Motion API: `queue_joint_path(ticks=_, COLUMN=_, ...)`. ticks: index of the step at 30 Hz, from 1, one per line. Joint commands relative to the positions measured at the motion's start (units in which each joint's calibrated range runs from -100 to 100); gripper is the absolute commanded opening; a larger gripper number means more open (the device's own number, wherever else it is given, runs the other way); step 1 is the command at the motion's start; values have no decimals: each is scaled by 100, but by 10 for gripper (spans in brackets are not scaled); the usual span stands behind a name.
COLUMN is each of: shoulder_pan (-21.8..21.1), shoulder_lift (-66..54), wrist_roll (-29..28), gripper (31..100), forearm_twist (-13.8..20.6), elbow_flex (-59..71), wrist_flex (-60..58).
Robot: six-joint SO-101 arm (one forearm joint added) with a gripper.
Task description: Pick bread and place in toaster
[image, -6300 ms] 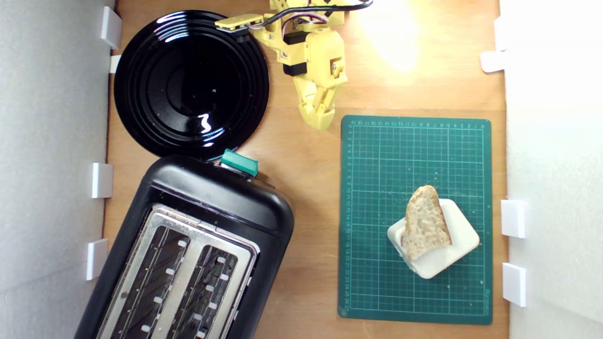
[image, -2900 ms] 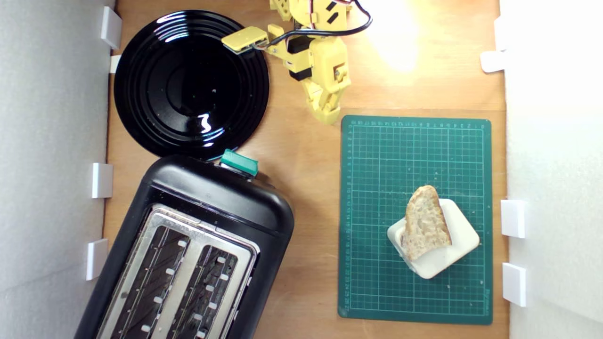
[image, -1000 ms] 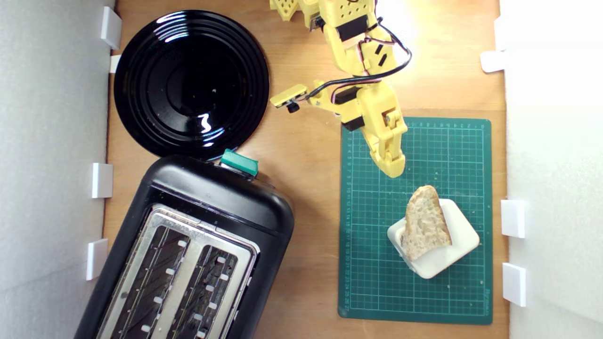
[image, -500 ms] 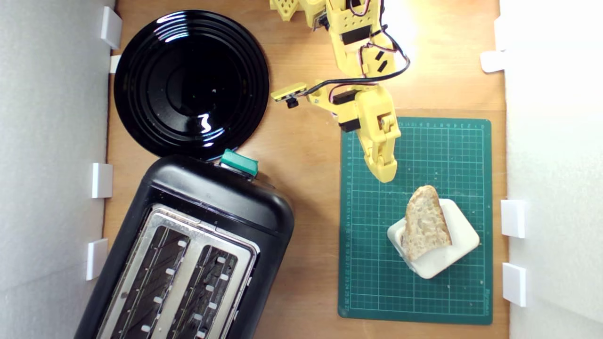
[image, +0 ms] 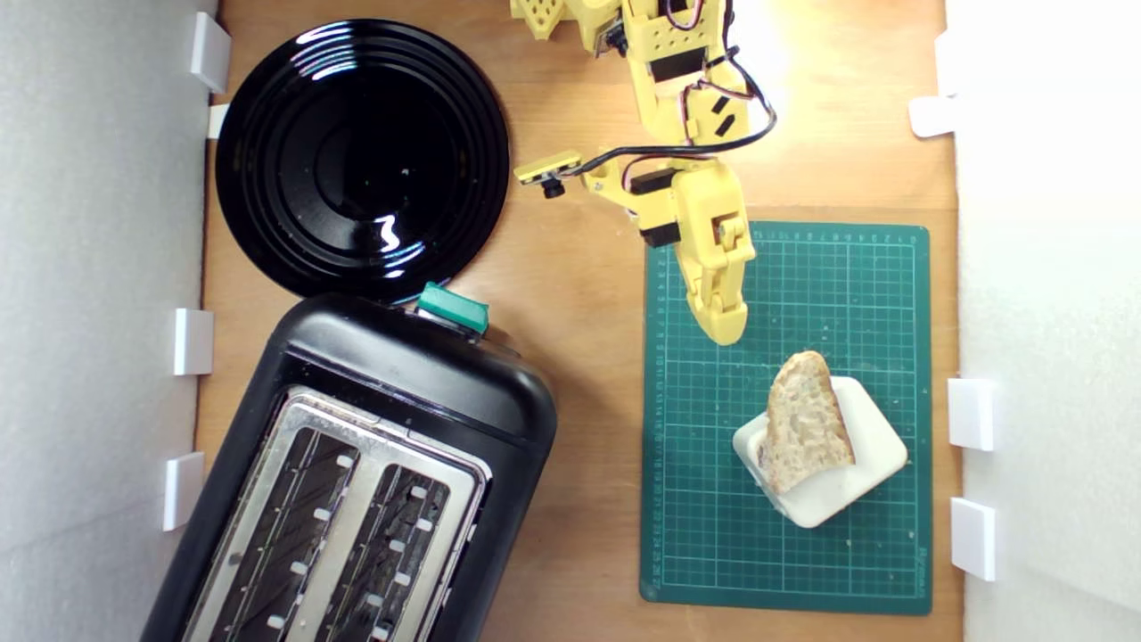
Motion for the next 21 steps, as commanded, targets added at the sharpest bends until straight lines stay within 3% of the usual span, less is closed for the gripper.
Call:
queue_joint_path(ticks=1, shoulder_pan=-502, shoulder_lift=520, wrist_roll=41, gripper=343, forearm_twist=-40, elbow_flex=-111, wrist_flex=-1004)
queue_joint_path(ticks=4, shoulder_pan=-776, shoulder_lift=1078, wrist_roll=46, gripper=344, forearm_twist=-58, elbow_flex=-120, wrist_flex=-1627)
queue_joint_path(ticks=10, shoulder_pan=-760, shoulder_lift=1386, wrist_roll=41, gripper=351, forearm_twist=-58, elbow_flex=-193, wrist_flex=-1942)
queue_joint_path(ticks=21, shoulder_pan=-760, shoulder_lift=1469, wrist_roll=-11, gripper=540, forearm_twist=-58, elbow_flex=-238, wrist_flex=-2002)
